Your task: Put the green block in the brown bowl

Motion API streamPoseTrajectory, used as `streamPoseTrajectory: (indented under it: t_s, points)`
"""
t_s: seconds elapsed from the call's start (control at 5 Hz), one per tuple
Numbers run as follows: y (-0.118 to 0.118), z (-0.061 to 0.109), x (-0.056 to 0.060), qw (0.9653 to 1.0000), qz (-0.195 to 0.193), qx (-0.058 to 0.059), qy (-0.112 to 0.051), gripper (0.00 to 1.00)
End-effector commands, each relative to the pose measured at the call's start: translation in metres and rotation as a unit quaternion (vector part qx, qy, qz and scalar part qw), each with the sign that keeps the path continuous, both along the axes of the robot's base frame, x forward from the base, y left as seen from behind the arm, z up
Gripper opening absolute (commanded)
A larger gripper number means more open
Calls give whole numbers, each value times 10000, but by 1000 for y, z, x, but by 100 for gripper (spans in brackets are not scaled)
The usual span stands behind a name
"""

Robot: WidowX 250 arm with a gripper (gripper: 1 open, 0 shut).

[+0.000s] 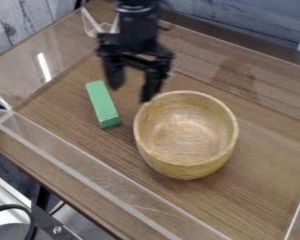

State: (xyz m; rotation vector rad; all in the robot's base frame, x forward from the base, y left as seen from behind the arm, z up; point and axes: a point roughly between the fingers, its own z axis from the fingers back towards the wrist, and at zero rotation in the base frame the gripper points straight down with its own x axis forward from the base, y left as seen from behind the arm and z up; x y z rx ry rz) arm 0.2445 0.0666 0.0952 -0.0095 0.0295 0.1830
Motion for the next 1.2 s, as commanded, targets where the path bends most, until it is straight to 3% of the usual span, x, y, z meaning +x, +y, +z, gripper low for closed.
streamPoseTrajectory:
  t_s: [0.0, 0.4, 0.8, 1.0]
  points:
    - [24, 0, -7, 9982, 432, 153, -394, 100]
    - [30, -20, -12, 9969, 631, 302, -354, 100]
    - [43, -24, -15, 9922, 1020, 626, -343, 100]
    - [45, -24, -19, 9907, 1154, 673, -272, 100]
